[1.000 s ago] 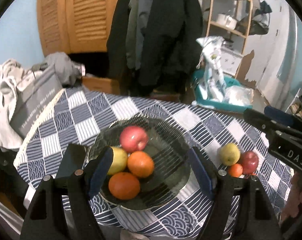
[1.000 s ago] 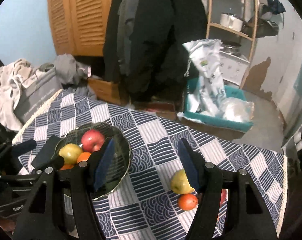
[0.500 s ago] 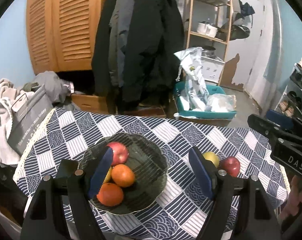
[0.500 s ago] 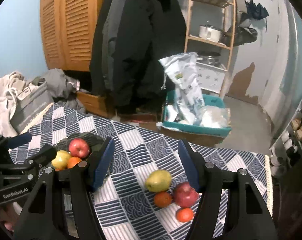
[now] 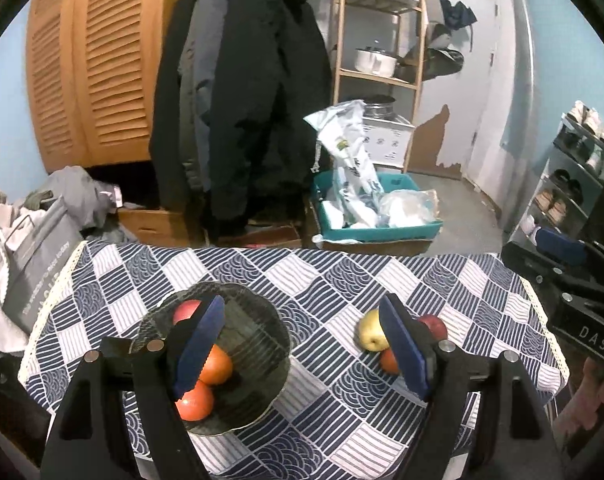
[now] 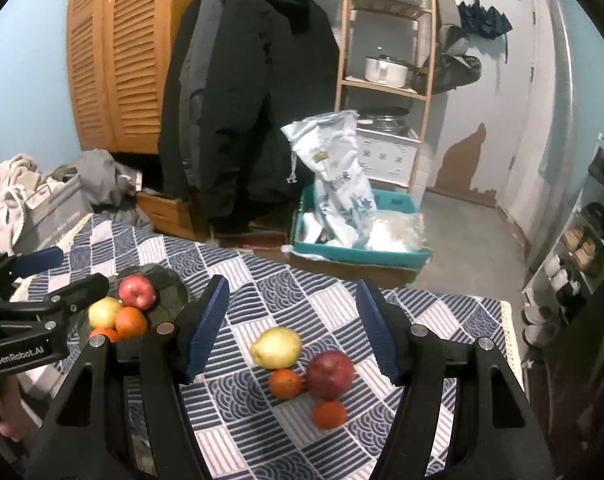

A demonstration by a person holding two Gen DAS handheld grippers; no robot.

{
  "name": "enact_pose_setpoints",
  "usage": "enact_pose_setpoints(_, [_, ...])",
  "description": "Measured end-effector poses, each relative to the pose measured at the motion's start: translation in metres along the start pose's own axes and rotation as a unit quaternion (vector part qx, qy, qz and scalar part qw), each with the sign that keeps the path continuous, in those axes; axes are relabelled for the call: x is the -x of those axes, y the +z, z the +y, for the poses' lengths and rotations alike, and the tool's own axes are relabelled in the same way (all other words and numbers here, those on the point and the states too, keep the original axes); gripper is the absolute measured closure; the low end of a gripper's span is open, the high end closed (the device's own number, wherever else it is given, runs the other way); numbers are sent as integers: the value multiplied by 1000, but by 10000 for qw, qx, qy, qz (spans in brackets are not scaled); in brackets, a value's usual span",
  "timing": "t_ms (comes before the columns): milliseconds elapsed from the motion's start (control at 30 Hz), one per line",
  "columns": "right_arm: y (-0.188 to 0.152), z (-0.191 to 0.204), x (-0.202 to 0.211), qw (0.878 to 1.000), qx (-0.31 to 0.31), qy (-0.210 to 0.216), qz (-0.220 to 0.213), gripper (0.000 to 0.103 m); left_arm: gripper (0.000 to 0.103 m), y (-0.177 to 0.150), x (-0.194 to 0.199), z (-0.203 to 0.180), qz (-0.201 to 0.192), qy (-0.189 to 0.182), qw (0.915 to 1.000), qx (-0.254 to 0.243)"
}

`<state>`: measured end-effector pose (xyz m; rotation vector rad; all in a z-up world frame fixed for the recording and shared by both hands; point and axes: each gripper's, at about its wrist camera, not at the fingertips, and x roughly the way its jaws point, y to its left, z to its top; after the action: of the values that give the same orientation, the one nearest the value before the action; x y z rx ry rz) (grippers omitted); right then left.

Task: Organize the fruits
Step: 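Withdraw both tools from the bowl toward the remaining loose fruit, then grasp the large yellow-green pear with the left tool while the right tool grasps an orange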

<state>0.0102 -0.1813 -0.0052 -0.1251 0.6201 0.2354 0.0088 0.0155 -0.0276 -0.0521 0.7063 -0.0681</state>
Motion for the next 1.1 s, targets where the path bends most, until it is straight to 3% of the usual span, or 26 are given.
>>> enact_pose_setpoints(100, [-5, -12, 2, 9999, -55, -108, 8, 37, 18, 0, -6, -10, 60, -75, 9999, -67])
enact_pose_setpoints(633, [-57, -63, -35, 9959, -398, -302, 751, 37, 18, -30, -66, -62, 835, -305, 9942, -608])
enact_pose_setpoints(800, [-76, -66, -61, 9919, -403, -244, 1178, 37, 18, -48, -93, -69, 1136, -131, 9898, -853])
enact_pose_setpoints(1100, [-111, -66, -118, 9786, -403, -28, 2018, 37, 18, -64, -127, -66, 1606, -137, 9837, -790])
